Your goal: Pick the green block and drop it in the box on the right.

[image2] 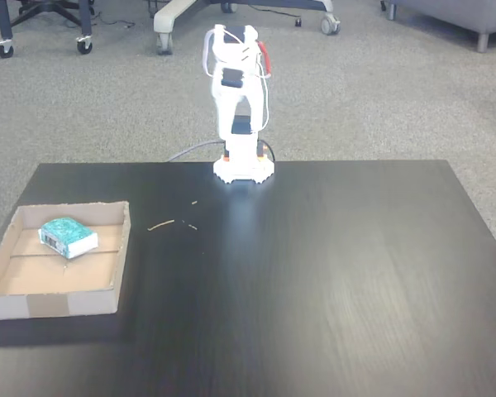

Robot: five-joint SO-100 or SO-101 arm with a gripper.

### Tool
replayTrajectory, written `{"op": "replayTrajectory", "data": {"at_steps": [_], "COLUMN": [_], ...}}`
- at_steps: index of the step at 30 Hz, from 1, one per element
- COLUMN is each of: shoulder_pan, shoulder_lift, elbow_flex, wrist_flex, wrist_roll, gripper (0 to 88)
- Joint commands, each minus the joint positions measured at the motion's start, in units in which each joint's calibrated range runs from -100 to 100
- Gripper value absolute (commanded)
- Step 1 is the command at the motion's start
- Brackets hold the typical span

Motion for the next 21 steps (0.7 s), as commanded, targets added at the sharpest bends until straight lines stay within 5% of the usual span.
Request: {"op": "replayTrajectory", "data": {"at_steps": [1, 8, 21], "shoulder_pan": [-2.43, -1.51, -1.59], "shoulder_lift": [-13.18, -37.39, -61.27], "elbow_flex": [17.45, 56.61, 84.08], "wrist_flex": [-5.83, -21.19, -30.76], "wrist_roll": [-0.39, 0.73, -3.03], "gripper": [0.1, 0.1, 0.1]}}
